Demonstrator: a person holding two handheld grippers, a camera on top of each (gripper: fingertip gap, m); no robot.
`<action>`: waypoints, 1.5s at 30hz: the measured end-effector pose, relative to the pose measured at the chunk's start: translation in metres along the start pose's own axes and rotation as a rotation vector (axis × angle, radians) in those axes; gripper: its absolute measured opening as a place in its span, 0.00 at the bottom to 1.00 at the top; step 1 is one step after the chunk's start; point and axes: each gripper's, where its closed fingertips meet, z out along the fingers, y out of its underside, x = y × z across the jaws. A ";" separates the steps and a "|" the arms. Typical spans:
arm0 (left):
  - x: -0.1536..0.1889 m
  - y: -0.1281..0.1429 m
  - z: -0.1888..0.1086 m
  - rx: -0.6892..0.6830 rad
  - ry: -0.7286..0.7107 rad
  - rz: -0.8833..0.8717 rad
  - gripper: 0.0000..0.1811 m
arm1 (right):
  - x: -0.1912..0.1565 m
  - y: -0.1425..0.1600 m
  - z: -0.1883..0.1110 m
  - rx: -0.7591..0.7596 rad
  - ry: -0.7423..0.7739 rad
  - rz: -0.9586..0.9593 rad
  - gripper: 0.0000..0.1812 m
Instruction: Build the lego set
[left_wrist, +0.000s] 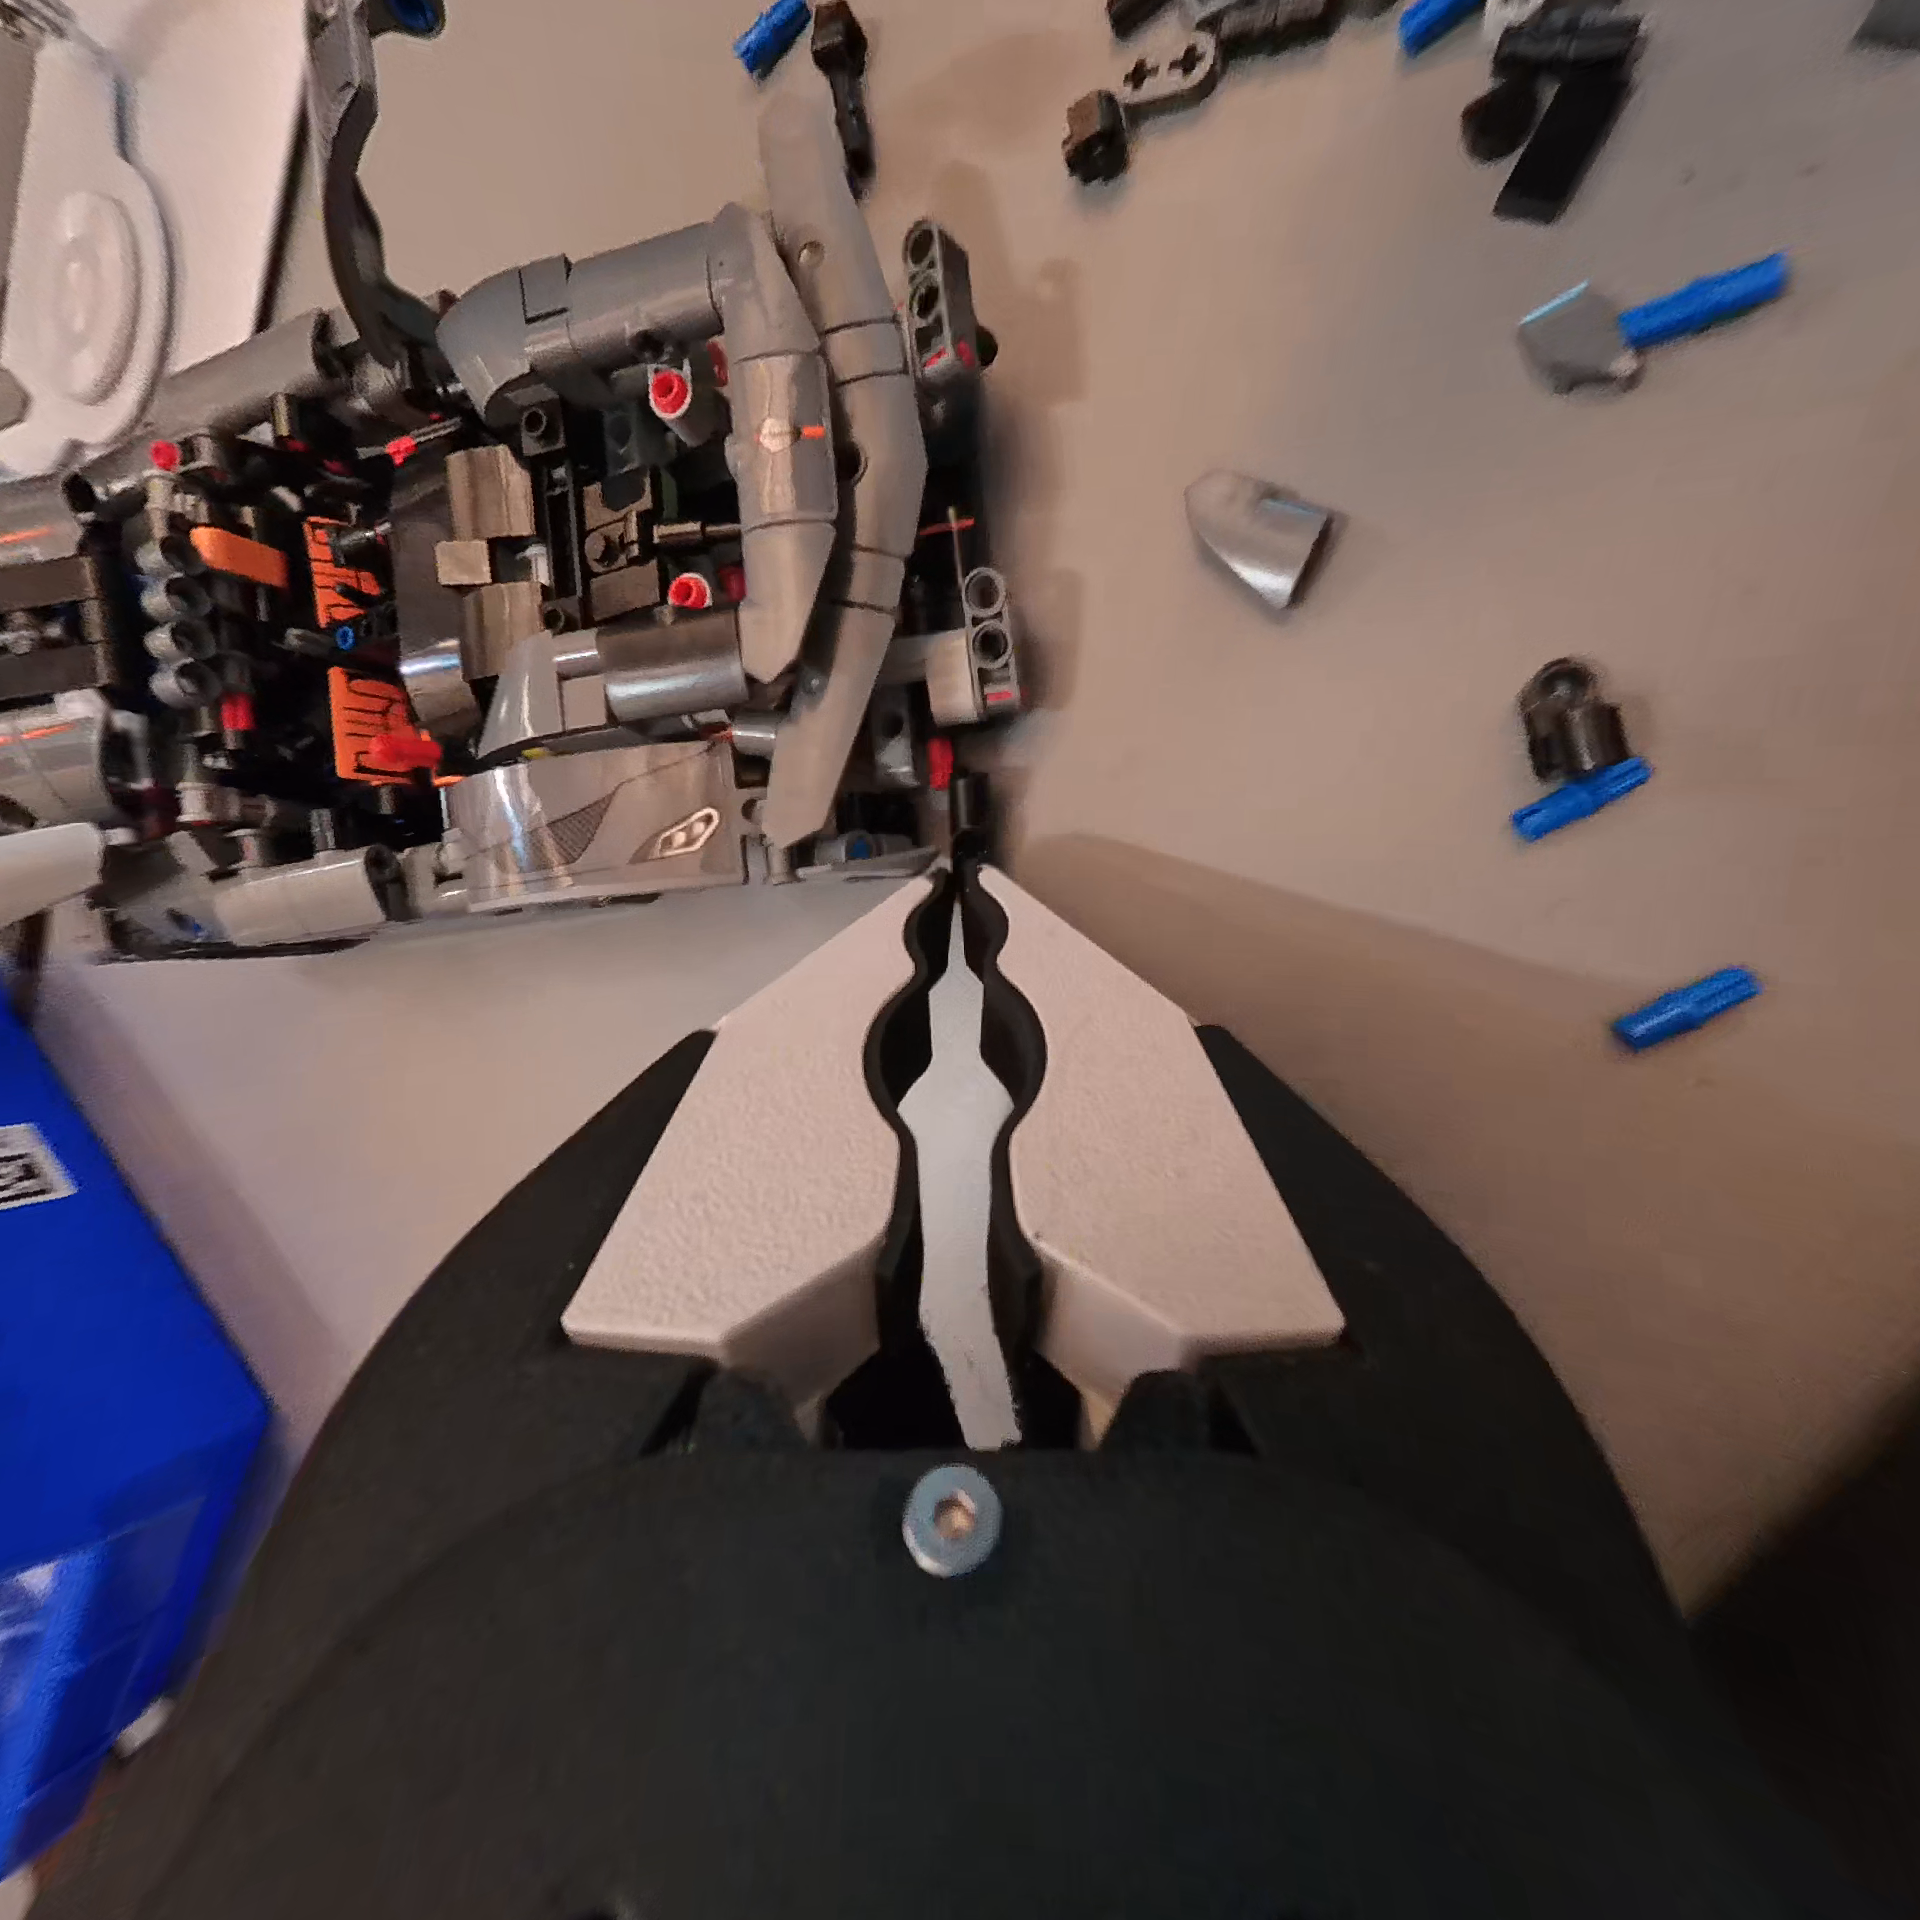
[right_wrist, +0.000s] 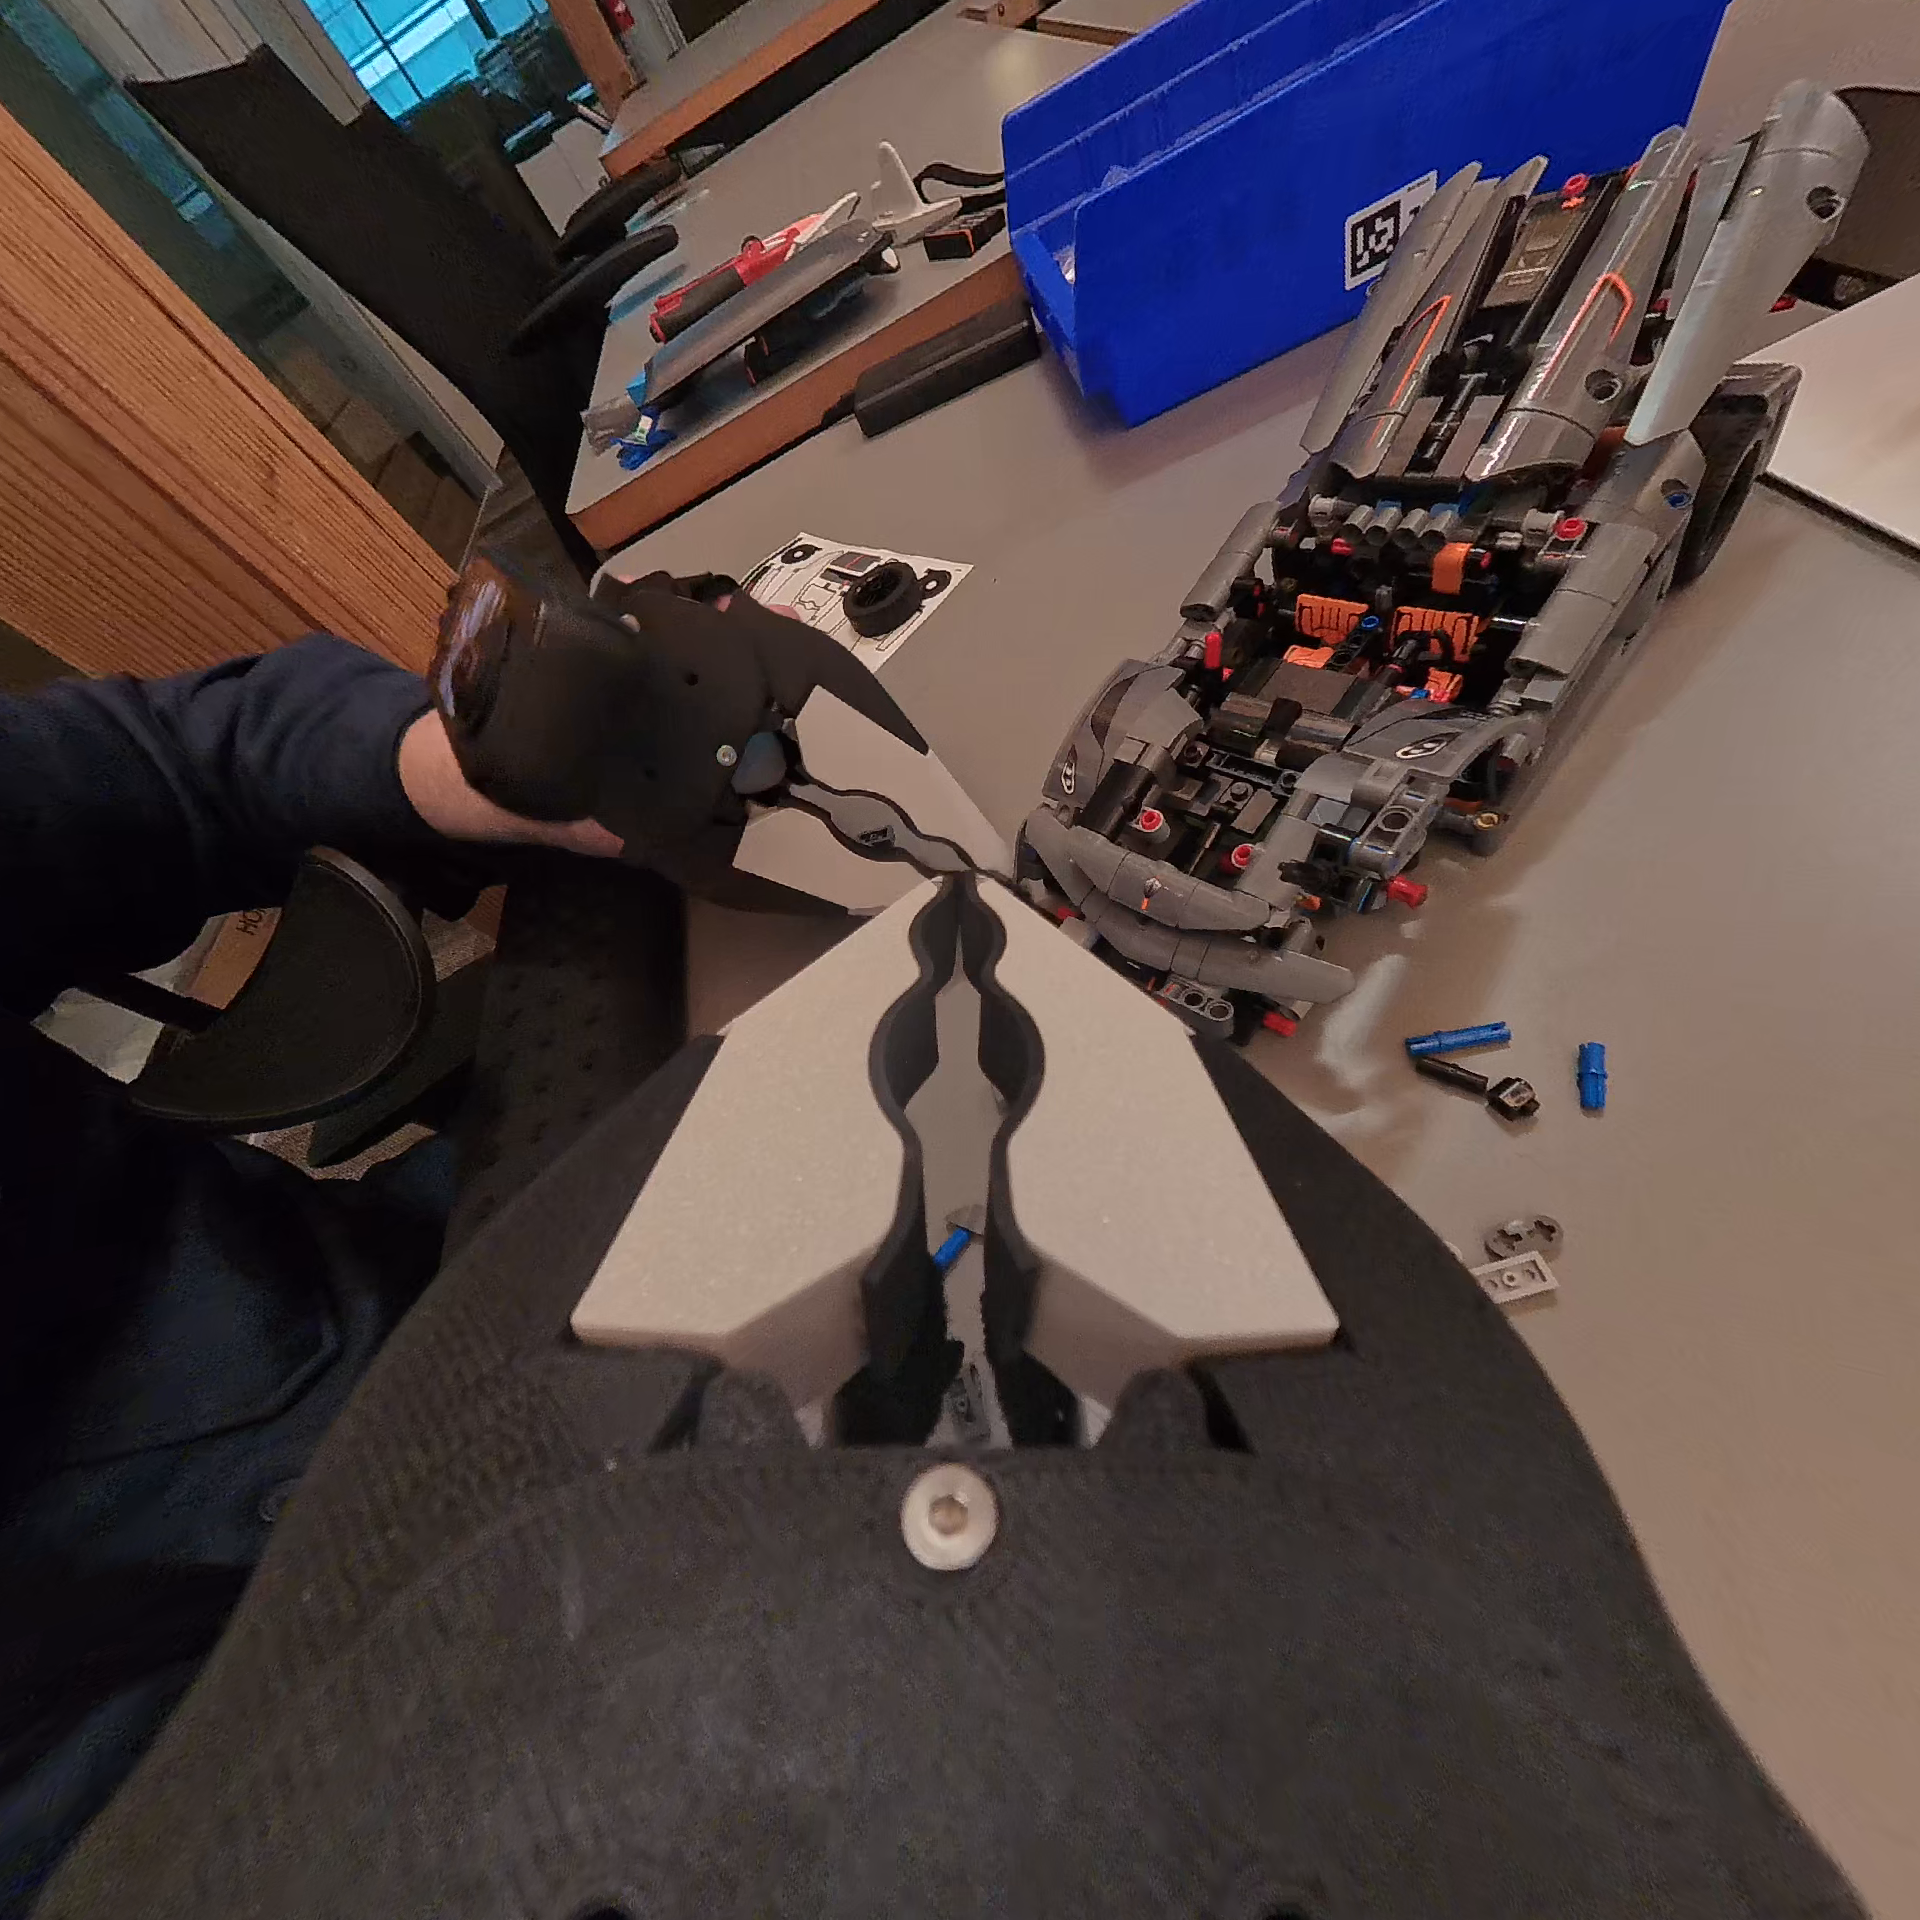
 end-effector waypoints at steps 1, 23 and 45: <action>-0.002 0.002 -0.001 -0.024 -0.032 0.029 0.00 | 0.000 0.000 0.000 0.000 0.000 0.000 0.00; 0.005 0.005 -0.009 -0.014 0.005 0.112 0.05 | -0.001 0.000 0.000 -0.002 0.000 -0.005 0.00; 0.004 0.002 -0.005 0.005 -0.003 0.135 0.00 | 0.001 0.002 0.001 -0.008 0.003 -0.001 0.00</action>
